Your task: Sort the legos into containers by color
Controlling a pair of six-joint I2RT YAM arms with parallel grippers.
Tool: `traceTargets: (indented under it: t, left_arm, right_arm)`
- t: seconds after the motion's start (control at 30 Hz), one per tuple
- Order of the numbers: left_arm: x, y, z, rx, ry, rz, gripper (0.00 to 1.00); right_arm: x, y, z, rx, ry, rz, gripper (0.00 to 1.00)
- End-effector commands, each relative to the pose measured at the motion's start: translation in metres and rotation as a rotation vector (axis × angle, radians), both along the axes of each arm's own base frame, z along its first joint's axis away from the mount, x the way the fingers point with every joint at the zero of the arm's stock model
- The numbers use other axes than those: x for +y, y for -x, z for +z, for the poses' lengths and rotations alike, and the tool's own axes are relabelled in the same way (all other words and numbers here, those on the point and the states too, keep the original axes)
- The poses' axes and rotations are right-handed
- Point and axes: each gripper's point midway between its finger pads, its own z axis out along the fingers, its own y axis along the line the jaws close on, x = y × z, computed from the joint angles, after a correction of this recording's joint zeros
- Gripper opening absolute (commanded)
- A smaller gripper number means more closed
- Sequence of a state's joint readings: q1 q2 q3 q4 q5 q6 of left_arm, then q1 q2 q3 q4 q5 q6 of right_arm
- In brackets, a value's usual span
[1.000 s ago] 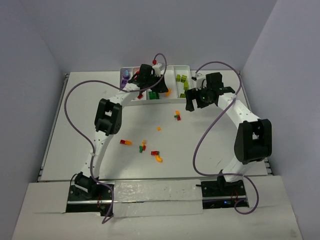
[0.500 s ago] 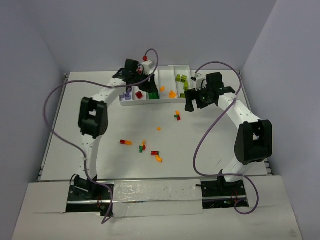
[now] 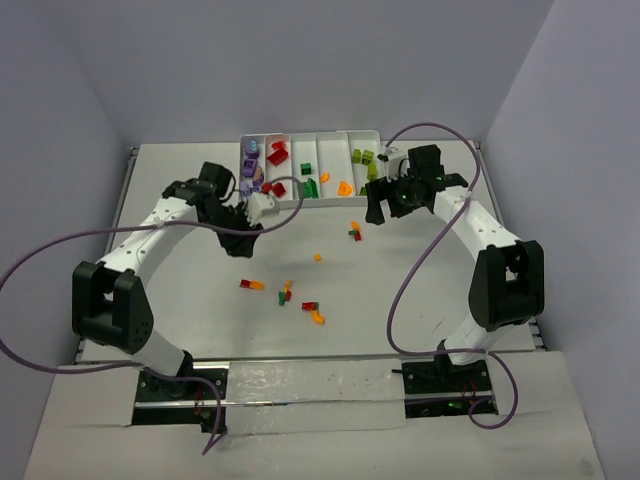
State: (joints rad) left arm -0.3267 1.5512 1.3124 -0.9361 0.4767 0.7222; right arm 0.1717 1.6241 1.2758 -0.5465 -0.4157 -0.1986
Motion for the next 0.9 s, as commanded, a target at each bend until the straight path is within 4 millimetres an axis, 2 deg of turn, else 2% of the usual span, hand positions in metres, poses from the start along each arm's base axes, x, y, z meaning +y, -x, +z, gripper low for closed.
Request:
traceTargets:
  t: [0.0,0.37,0.57,0.87]
  left_arm:
    - [0.017,0.031,-0.033,0.062,-0.155,-0.067,0.49]
    - [-0.004,0.031,-0.081,0.036,-0.239,-0.155,0.5]
    - [-0.012,0.032,-0.094,0.042,-0.238,-0.18,0.5]
    - [-0.016,0.046,-0.11,0.09,-0.251,-0.226,0.52]
  right_arm:
    - [0.008,-0.007,0.028,-0.071,-0.018,0.008,1.0]
    - [0.002,-0.002,0.022,-0.061,0.01,0.001,1.0]
    - [0.001,-0.002,0.019,-0.058,0.018,0.001,1.0]
    - [0.001,-0.003,0.017,-0.052,0.024,0.003,1.0]
